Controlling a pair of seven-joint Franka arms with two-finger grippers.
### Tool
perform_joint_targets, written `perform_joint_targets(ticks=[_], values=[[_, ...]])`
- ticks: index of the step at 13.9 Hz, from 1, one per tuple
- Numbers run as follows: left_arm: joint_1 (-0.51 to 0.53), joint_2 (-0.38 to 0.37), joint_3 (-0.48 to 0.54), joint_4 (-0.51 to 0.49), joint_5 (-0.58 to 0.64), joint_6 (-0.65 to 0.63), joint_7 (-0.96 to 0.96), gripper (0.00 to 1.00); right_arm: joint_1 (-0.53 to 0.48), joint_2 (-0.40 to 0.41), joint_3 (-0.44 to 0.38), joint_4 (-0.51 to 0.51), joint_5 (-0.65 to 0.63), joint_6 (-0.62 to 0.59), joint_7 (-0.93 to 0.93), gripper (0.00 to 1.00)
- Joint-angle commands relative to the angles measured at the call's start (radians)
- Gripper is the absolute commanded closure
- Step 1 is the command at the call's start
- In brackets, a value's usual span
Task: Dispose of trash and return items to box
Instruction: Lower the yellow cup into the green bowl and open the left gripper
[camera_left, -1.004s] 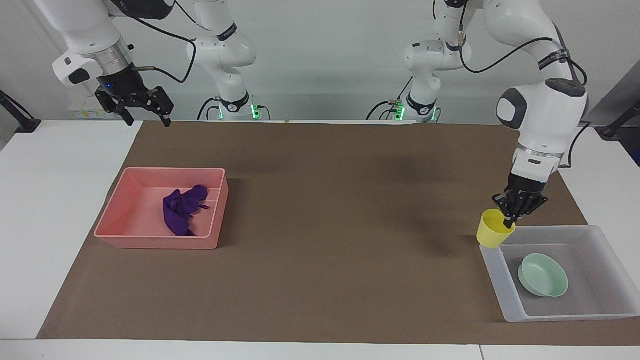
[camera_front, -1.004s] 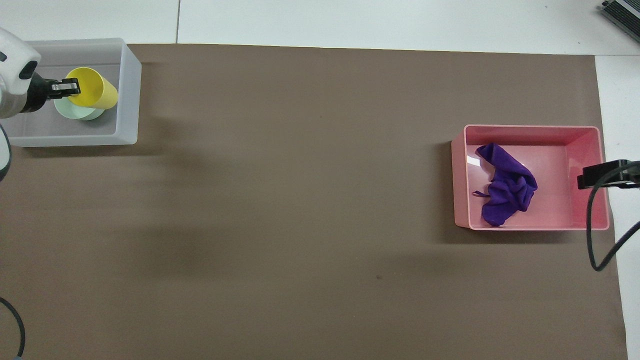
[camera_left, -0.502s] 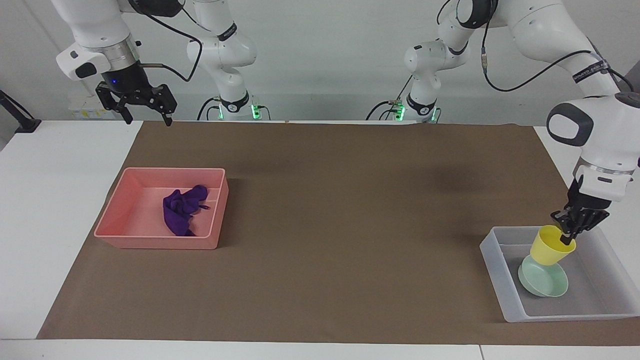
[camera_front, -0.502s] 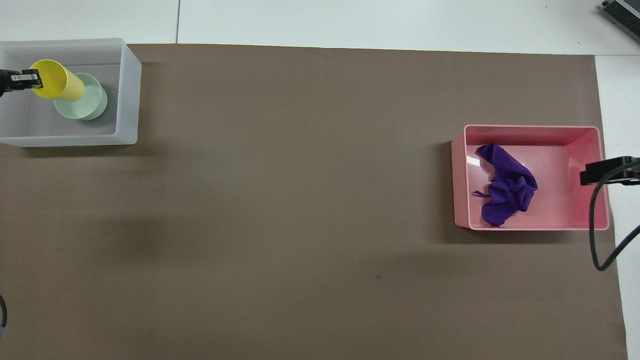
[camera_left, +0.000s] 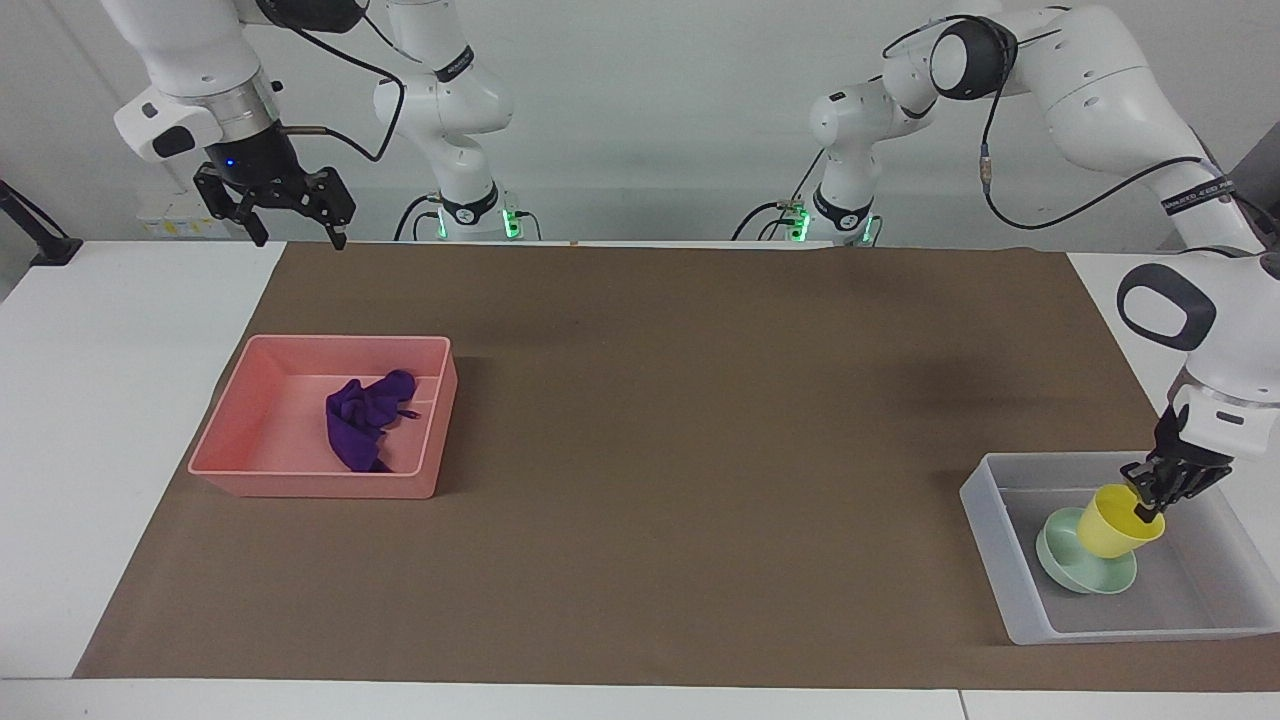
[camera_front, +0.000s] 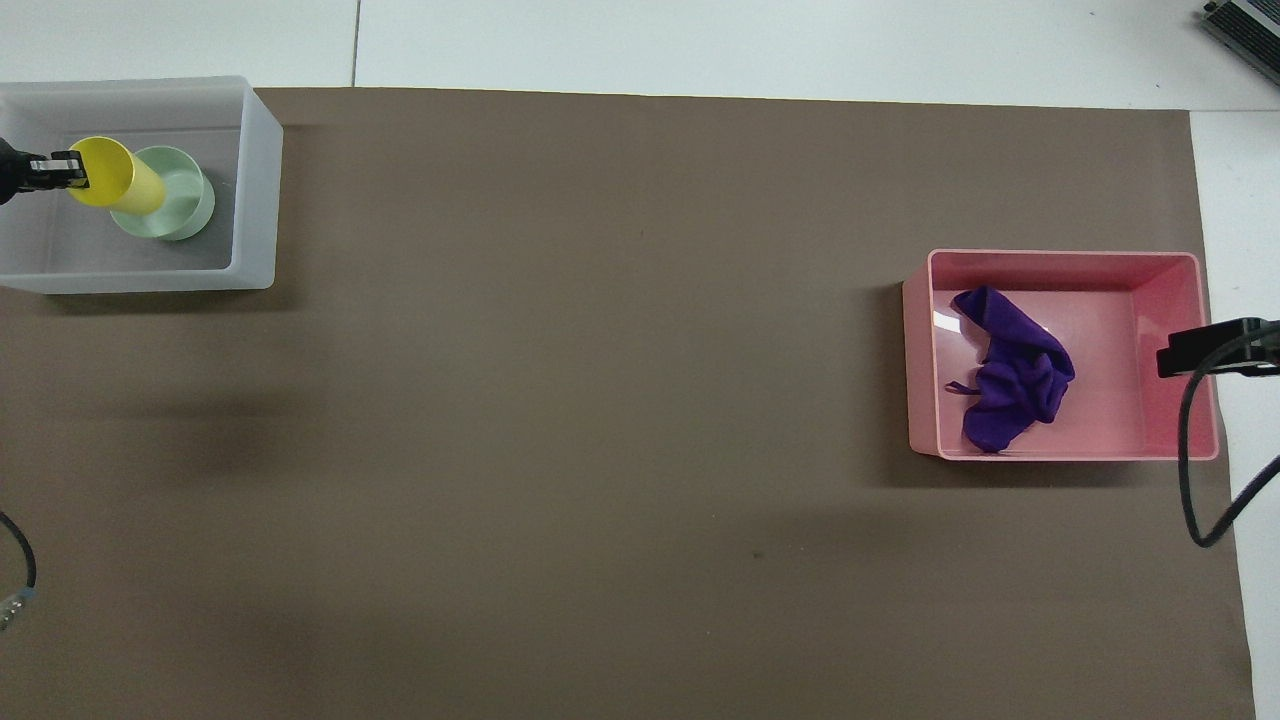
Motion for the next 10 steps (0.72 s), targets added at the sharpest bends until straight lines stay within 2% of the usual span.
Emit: perform_joint_targets(ticks=[1, 3, 5, 7, 8, 10], values=[[0.010, 0.011, -0.011, -0.002, -0.021, -0.023, 0.026, 1.00, -0.003, -0.012, 0.002, -0.017, 0.016, 0.003, 0.002, 0.00], [0.004, 0.014, -0.011, -0.016, -0.024, -0.015, 0.026, 1.00, 0.000, -0.012, 0.003, -0.017, 0.005, 0.005, 0.005, 0.00], [0.002, 0.011, -0.011, -0.039, -0.029, 0.010, 0.026, 0.97, -0.006, 0.023, 0.005, 0.042, -0.010, -0.029, 0.009, 0.00], [-0.007, 0.011, -0.009, -0.045, -0.029, 0.016, 0.024, 0.59, -0.005, 0.034, 0.003, 0.052, 0.005, -0.046, 0.012, 0.00], [-0.011, 0.009, -0.009, -0.044, -0.029, 0.008, 0.024, 0.51, -0.001, 0.032, 0.003, 0.047, 0.007, -0.041, 0.014, 0.00], [-0.010, 0.008, -0.008, -0.033, -0.015, -0.009, 0.030, 0.14, -0.001, 0.029, 0.003, 0.034, 0.013, -0.015, 0.015, 0.00]])
